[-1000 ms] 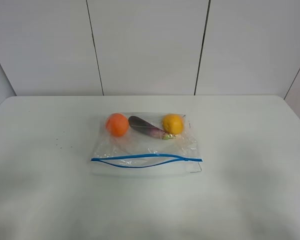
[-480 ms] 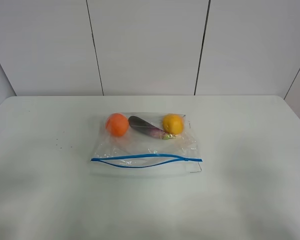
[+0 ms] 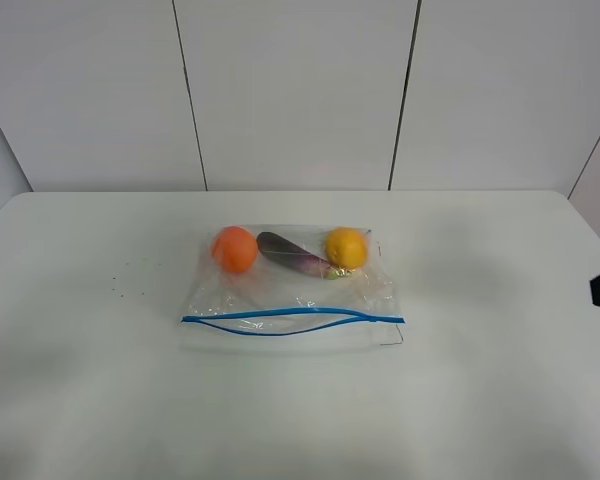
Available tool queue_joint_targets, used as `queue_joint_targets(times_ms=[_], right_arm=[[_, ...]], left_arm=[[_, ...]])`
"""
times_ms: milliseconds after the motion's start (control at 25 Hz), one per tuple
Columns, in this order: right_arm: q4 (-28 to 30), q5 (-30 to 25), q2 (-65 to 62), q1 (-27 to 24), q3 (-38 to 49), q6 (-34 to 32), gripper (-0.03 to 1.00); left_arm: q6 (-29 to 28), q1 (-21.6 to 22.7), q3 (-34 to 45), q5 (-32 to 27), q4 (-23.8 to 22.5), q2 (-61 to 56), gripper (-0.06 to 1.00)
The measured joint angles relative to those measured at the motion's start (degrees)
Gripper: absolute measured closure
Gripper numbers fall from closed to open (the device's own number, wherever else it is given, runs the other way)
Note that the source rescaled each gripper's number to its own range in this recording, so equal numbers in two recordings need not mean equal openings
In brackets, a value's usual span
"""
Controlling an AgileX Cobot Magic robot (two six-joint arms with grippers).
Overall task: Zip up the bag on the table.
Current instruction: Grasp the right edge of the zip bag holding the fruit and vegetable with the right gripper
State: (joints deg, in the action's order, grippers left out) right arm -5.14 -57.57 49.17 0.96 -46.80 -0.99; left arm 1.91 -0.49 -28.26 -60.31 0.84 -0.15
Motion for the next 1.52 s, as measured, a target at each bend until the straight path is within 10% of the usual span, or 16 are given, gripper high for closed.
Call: queue_joint_targets(times_ms=[360, 800, 1080, 1520], right_arm=[[-4.1, 8.0, 29.3, 0.0, -6.2, 3.0, -0.03], [-39.8, 16.3, 50.5, -0.2, -6.4, 36.5, -0.03], [-56.3, 8.3, 58.6, -5.6, -6.7, 52.7, -0.03], [-62.2, -0.8, 71.4, -6.2, -16.3, 59.1, -0.03]], left_arm=[[0.0, 0.0, 0.0, 0.0, 0.1, 0.0, -0.01], [0.0, 0.0, 0.0, 0.0, 0.1, 0.0, -0.01], [0.0, 0.0, 0.0, 0.0, 0.1, 0.0, -0.01], [0.0, 0.0, 0.0, 0.0, 0.0, 0.0, -0.01]])
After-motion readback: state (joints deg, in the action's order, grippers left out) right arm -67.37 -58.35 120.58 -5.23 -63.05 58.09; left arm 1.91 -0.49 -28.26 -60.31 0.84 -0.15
